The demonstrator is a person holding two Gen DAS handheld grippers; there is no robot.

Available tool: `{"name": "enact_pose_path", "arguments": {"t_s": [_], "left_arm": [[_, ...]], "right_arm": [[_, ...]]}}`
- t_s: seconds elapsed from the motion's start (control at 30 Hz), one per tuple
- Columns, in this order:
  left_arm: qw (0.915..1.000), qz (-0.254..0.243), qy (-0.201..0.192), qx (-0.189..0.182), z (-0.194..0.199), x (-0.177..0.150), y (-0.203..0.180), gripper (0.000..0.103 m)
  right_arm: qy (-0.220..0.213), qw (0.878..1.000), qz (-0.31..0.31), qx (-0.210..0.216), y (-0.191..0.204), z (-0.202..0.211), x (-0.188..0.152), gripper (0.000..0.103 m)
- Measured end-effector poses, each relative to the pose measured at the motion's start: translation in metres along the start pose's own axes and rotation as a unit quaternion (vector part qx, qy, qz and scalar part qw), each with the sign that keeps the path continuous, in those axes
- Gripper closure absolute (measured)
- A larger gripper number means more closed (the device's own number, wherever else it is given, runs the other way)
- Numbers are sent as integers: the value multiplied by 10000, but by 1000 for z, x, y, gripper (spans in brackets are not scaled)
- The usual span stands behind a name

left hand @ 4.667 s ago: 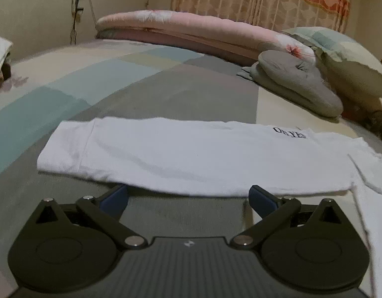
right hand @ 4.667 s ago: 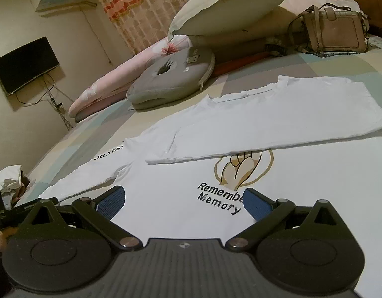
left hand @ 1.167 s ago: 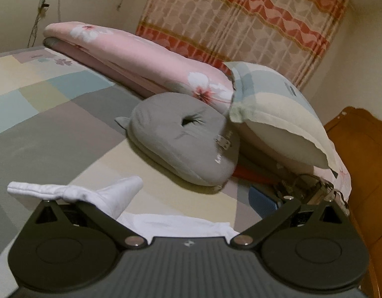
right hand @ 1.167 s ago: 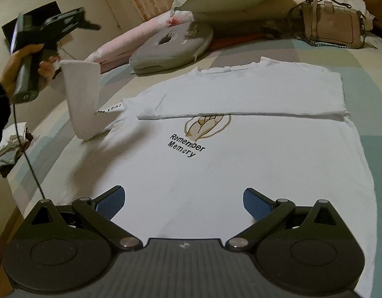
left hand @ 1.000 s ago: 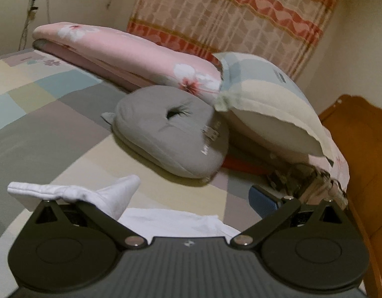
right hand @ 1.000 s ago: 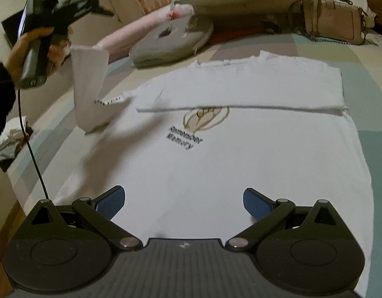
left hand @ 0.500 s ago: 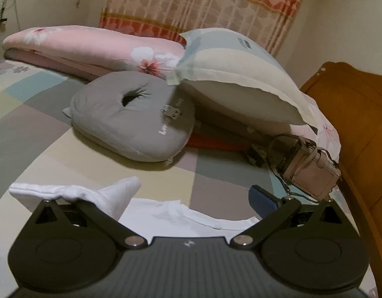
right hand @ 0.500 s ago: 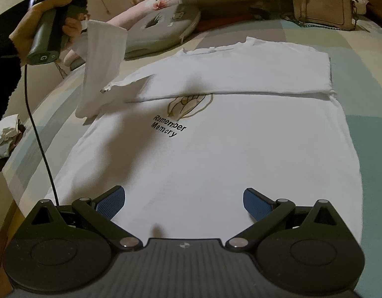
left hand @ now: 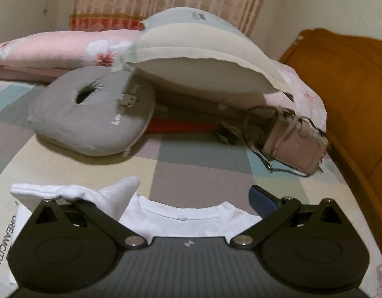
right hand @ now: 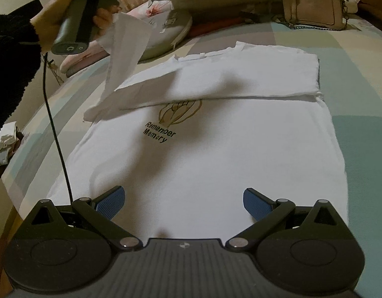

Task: Fold clothes
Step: 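Carry the held cuff with the left tool across the shirt body, then lay the sleeve over the first folded sleeve and open the left tool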

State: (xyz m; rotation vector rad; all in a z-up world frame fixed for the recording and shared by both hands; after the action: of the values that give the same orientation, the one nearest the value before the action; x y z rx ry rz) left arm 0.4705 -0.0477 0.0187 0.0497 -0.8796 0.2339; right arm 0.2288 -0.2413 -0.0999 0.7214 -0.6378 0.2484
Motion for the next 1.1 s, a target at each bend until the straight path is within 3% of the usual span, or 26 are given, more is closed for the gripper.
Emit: {"name": "enact_pose_path", "arguments": {"t_s": [0.77, 1.1], "left_arm": [[9970, -576, 160, -485, -18, -27, -51, 1], [9910, -771, 813, -727, -45, -66, -54, 1]], "right_arm": [[-120, 9999, -63, -17, -3, 5, 1, 0], [-152, 9998, -84, -67, -3, 5, 2, 0]]}}
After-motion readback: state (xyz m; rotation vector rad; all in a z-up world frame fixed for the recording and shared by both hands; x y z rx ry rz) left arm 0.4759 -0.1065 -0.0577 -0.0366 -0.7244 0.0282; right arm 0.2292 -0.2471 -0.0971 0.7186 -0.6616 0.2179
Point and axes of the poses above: each gripper's, at about its wrist camera, not at the fingertips, and z roughly against the way its jaws point, y to its left, x to its top, the point moved 3 cm from there along -z, roughly the way its jaws point, and after that the axes turned 14 degrees about x, right-handed, at the moved point
